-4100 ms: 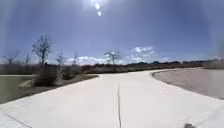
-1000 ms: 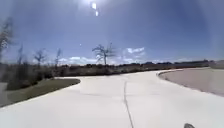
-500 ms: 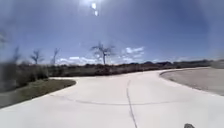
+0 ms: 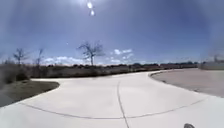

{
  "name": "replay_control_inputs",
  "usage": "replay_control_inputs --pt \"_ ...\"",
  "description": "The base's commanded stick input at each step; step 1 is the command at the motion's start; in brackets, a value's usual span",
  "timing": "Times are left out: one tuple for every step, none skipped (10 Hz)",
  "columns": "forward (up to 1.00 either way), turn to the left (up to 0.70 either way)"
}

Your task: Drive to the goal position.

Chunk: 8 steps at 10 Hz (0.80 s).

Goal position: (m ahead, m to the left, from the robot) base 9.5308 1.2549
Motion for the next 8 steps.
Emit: replay_control_inputs --pt "1.00 0.00" --pt "1.00 0.00" --pt "1.00 0.00" --pt "1.00 0.00" --pt "1.00 0.00" --pt "1.00 0.00" --pt "1.00 0.00" --pt "1.00 0.00"
